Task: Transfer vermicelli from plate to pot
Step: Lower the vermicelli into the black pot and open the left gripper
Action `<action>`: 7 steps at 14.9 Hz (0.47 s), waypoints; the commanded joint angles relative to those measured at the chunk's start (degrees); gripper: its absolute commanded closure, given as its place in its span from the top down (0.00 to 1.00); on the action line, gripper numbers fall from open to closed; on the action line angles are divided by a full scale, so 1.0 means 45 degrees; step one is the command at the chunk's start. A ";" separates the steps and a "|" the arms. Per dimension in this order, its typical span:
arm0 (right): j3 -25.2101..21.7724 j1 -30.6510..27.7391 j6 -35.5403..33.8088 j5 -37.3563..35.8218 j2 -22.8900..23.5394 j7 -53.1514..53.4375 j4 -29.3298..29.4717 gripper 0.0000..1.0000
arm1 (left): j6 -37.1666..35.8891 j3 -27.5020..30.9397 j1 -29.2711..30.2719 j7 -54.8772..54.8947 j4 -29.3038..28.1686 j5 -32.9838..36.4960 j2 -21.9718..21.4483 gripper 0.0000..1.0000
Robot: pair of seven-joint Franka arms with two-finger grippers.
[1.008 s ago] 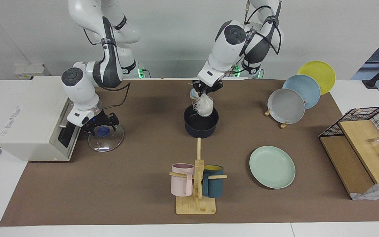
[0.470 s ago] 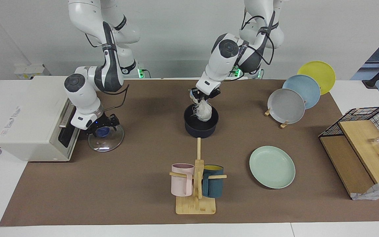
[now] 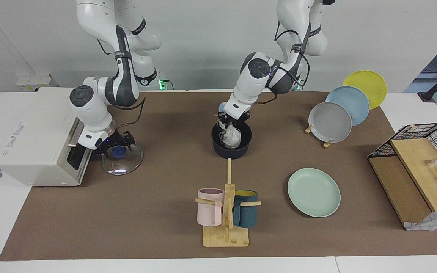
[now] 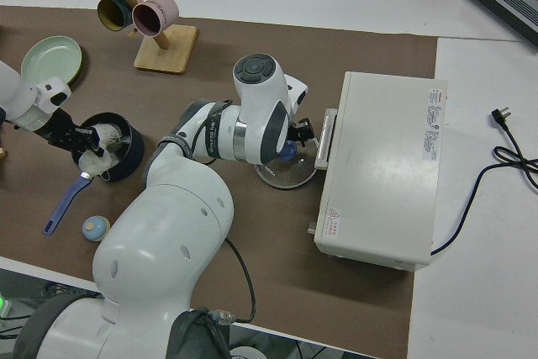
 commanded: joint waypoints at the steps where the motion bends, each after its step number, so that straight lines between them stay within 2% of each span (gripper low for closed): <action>1: 0.0061 -0.0138 0.0232 0.0346 -0.0201 -0.0453 -0.0277 0.90 | 0.0672 0.0182 -0.0143 0.0187 -0.0176 -0.0219 0.0212 0.00; 3: 0.0061 -0.0157 0.0232 0.0346 -0.0201 -0.0453 -0.0277 0.84 | 0.0672 0.0182 -0.0046 0.0478 -0.0176 -0.0219 0.0232 0.00; 7: 0.0061 -0.0157 0.0232 0.0346 -0.0220 -0.0453 -0.0277 0.80 | 0.0614 0.0182 0.0209 0.1475 -0.0176 -0.0219 0.0368 0.00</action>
